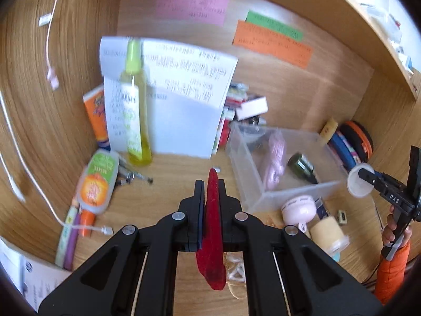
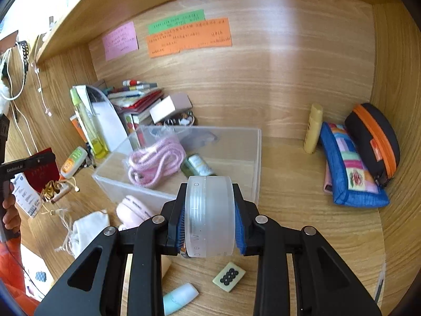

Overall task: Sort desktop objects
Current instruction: 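Lower the red felt and white container into the clear box and open both tools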

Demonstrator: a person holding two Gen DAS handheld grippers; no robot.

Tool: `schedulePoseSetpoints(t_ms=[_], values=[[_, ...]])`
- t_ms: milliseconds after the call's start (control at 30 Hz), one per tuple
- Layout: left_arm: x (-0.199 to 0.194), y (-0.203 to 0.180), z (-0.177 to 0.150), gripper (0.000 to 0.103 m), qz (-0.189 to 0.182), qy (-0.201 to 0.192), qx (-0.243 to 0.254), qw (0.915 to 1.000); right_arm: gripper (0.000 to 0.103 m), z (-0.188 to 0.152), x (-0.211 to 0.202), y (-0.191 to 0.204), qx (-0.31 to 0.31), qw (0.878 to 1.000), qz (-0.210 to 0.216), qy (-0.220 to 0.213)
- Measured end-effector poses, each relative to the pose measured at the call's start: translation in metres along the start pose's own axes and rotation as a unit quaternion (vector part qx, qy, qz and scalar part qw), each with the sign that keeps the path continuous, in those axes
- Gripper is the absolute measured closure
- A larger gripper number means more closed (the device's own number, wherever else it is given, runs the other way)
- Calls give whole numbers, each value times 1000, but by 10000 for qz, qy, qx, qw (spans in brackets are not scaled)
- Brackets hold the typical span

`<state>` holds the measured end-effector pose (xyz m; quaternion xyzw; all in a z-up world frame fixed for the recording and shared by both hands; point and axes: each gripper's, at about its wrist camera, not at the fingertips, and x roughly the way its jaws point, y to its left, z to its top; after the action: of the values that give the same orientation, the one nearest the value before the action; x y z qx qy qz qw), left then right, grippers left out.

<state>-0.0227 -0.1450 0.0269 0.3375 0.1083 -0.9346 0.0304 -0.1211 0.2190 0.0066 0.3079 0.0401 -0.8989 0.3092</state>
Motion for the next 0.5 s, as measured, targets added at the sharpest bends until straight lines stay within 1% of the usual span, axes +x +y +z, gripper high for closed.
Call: schedulePoseSetpoints(t_ms=[133, 333, 500], values=[[2, -12, 14, 96, 37, -99, 179, 9998, 76, 9, -2, 0, -8, 9999, 37, -103], [15, -31, 34, 97, -132, -117, 387, 9991, 76, 23, 2, -2, -62, 9998, 45, -181], [24, -49, 52, 96, -298, -239, 524, 9979, 76, 37, 7, -4, -89, 9996, 77, -246]])
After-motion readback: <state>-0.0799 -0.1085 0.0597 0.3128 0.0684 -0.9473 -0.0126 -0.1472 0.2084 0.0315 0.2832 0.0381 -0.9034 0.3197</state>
